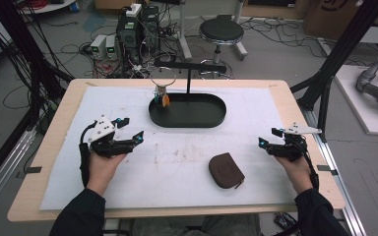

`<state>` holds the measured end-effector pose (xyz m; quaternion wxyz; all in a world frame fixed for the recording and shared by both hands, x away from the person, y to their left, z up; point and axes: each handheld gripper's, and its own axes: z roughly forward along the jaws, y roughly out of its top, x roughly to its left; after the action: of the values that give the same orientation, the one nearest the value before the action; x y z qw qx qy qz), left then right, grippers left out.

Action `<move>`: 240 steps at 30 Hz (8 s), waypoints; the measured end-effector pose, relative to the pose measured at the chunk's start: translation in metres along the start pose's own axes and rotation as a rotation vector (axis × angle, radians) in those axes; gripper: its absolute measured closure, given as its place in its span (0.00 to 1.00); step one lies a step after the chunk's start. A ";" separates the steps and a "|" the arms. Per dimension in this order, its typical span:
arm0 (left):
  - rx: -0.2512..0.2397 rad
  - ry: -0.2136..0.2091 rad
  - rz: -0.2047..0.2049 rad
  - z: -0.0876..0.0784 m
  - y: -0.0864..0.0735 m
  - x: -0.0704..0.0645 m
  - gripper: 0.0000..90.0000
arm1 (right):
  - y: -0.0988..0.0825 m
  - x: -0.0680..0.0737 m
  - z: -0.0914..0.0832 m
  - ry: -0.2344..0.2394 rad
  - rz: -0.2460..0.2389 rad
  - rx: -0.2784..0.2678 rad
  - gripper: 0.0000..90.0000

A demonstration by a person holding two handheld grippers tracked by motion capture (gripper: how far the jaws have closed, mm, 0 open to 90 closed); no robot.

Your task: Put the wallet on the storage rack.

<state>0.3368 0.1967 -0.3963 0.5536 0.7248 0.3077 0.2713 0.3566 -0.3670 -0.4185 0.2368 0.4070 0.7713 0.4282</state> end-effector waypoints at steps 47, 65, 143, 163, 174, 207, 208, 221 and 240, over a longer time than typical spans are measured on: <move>0.008 0.005 -0.010 0.016 -0.001 -0.002 0.31 | 0.006 0.080 0.005 0.241 -0.051 0.071 0.47; 0.003 -0.003 -0.009 0.020 0.005 -0.003 0.32 | -0.025 0.095 -0.017 0.237 0.035 0.197 0.50; 0.157 -0.505 -0.076 0.112 -0.006 -0.072 0.37 | 0.044 0.129 0.011 0.396 -0.288 0.025 0.92; 0.193 -0.732 -0.079 0.138 -0.007 -0.079 0.53 | 0.041 0.122 0.009 0.461 -0.330 0.025 0.90; 0.178 -0.723 -0.062 0.129 -0.005 -0.076 0.73 | 0.040 0.119 0.010 0.484 -0.328 0.033 0.87; -0.064 -0.527 -0.047 0.077 0.002 -0.083 0.83 | 0.036 0.101 0.022 0.558 -0.140 -0.015 0.39; -0.066 -0.519 -0.045 0.076 0.002 -0.083 0.83 | 0.037 0.102 0.024 0.570 -0.149 -0.015 0.40; -0.080 -0.512 -0.028 0.066 -0.001 -0.086 0.82 | 0.045 0.108 0.031 0.658 -0.221 -0.054 0.77; -0.021 -0.670 0.063 0.069 0.008 -0.087 0.68 | 0.052 0.112 0.024 0.759 -0.285 -0.072 0.79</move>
<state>0.3310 0.0867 -0.4099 0.6225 0.7772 0.0831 0.0380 0.3336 -0.2465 -0.3888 0.0062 0.1004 0.8371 0.5377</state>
